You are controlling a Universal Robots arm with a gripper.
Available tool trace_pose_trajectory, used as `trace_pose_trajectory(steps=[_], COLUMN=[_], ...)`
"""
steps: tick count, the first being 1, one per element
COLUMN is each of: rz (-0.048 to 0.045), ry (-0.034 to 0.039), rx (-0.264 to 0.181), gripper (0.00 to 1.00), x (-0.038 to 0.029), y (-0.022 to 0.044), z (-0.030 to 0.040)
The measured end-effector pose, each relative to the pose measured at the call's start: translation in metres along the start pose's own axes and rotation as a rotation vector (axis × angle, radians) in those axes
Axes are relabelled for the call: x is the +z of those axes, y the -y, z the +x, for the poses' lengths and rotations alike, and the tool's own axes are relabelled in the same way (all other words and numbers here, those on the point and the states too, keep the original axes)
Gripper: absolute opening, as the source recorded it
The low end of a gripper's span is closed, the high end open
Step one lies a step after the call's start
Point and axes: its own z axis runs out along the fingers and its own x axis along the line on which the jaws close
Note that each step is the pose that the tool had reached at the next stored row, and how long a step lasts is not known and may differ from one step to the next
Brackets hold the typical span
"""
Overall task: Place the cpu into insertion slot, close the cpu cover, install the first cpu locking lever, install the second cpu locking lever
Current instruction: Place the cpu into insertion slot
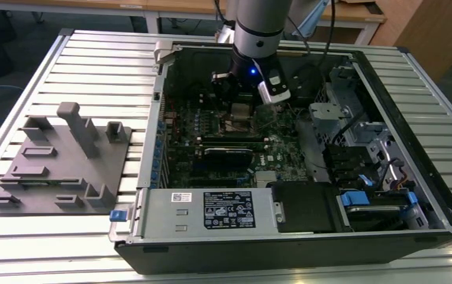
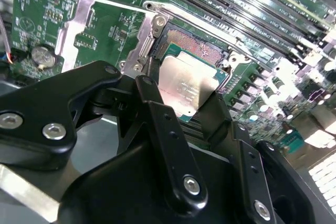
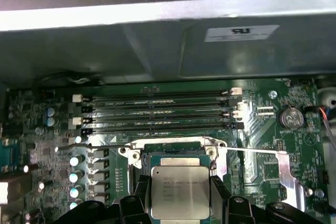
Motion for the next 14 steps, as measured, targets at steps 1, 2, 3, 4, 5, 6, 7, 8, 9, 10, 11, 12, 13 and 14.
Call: trace_pose_trajectory(steps=[1, 2, 3, 4, 5, 6, 7, 8, 9, 10, 11, 12, 13, 14], rz=[-0.0003, -0.0007, -0.0009, -0.0011, -0.0014, -0.0014, -0.0014, -0.0013, -0.0013, -0.0013, -0.0013, -0.0014, -0.0016, -0.0017], ry=[0.0016, 0.003, 0.0043, 0.0053, 0.0058, 0.006, 0.0061, 0.0061, 0.0061, 0.0061, 0.0061, 0.0064, 0.007, 0.0079], rx=[0.017, 0.034, 0.049, 0.061, 0.067, 0.069, 0.069, 0.069, 0.069, 0.069, 0.069, 0.072, 0.079, 0.09], gripper=[0.54, 0.54, 0.54, 0.54, 0.54, 0.54, 0.54, 0.54, 0.54, 0.54, 0.54, 0.54, 0.54, 0.54], x=[0.0, 0.0001, 0.0001, 0.0001, 0.0001, 0.0001, 0.0001, 0.0001, 0.0001, 0.0001, 0.0001, 0.0001, 0.0002, 0.0002], y=[0.0, 0.0, 0.0, 0.0, 0.0, 0.0, 0.0, 0.0, 0.0, 0.0, 0.0, 0.0, 0.0, 0.0], z=[0.0, 0.0, 0.0, 0.0, -0.0001, 0.0, 0.0, 0.0, 0.0, 0.0, 0.0, 0.0, 0.0, 0.0])
